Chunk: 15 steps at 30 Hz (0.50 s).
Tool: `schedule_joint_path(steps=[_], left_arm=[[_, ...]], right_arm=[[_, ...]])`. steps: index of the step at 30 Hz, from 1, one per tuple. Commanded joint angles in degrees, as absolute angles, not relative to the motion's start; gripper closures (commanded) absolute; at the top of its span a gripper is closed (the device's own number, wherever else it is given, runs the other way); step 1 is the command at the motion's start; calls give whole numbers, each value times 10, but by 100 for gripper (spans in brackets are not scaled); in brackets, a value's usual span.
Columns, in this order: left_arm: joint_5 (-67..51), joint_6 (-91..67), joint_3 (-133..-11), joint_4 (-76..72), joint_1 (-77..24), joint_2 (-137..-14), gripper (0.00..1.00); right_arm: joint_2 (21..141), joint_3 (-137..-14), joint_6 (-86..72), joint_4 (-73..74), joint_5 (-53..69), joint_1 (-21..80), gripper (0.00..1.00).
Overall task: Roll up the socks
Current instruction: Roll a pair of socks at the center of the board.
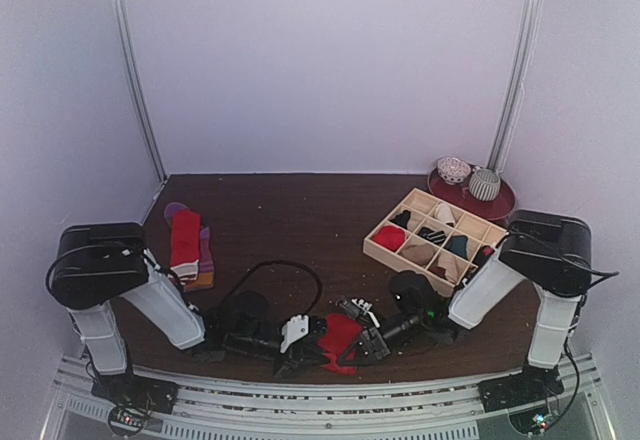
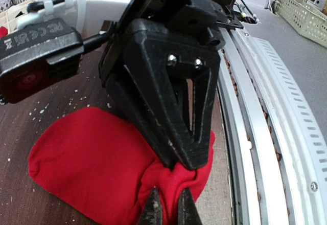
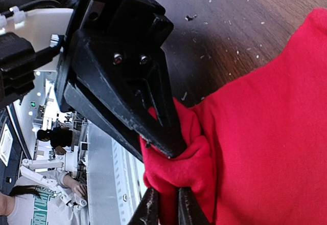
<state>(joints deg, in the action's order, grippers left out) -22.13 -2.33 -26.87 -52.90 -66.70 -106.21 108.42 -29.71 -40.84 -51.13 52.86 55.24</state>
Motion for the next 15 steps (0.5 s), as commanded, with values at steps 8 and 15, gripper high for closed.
schedule_joint_path(steps=[8, 15], left_arm=[[-220, -226, -267, -302, -624, -1059, 100], [-253, -260, -310, -226, -605, -1070, 100]], right_arm=[[850, -337, -70, -187, 187, 596, 61], [865, -333, 62, -206, 41, 715, 60]])
